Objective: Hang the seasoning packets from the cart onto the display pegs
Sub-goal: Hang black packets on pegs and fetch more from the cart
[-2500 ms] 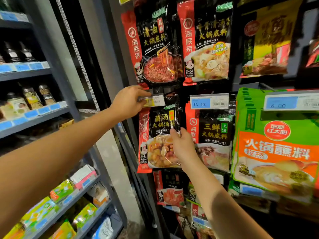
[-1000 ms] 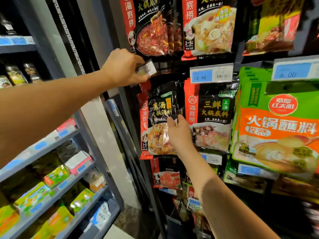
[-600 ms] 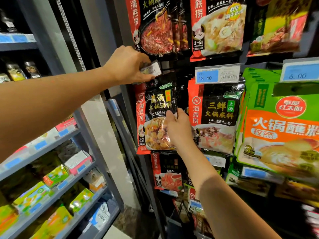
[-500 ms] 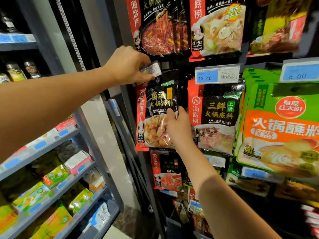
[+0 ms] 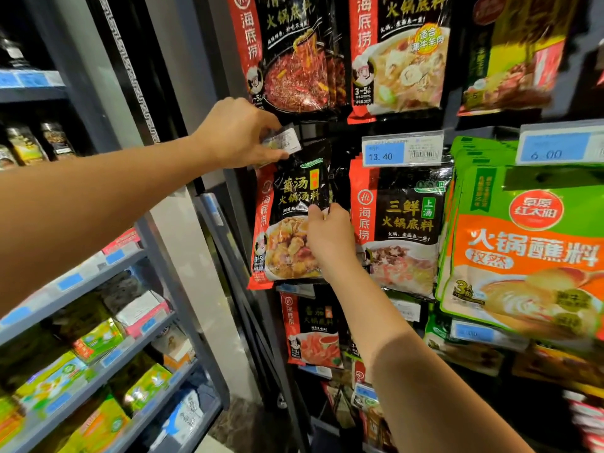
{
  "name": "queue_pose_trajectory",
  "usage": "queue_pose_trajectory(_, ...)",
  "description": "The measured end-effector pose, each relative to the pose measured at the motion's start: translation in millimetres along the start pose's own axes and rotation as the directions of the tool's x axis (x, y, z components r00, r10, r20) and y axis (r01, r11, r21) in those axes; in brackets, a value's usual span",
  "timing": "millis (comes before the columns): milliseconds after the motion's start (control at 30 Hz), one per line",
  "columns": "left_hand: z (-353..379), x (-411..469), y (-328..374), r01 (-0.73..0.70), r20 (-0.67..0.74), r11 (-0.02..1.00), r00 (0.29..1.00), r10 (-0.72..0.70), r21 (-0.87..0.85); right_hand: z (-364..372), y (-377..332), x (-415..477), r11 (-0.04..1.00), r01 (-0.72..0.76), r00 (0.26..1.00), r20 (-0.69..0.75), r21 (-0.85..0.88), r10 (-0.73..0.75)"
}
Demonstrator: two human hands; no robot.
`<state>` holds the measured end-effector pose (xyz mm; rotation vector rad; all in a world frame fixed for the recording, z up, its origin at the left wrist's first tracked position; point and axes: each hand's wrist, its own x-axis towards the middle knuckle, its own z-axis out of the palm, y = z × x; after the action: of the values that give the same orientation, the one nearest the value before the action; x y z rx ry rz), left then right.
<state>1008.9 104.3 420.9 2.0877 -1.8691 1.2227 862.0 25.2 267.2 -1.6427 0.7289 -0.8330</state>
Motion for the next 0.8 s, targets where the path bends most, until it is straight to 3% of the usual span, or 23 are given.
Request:
queue_pose_trajectory(433,15.1,-7.8,2.8,-0.048,-0.003,0.996,0.999,0.048,0.069,7.4,23.6,0.8,0.999,-0.029,1.0,-0.012,0.026,0.029)
queue_pose_trajectory(567,20.3,-10.5,0.9,-0.033,0.052,0.997,0.998,0.029,0.065,9.6,43.7,6.2,0.999,-0.009,0.999,-0.049,-0.049,0.006)
queue_pose_trajectory(800,22.8,-10.4,-5.4,-0.114,0.032,0.993,0.993,0.113,0.035,13.7,42.6,34.0,0.979,-0.135,0.981,-0.161,-0.154,0.11)
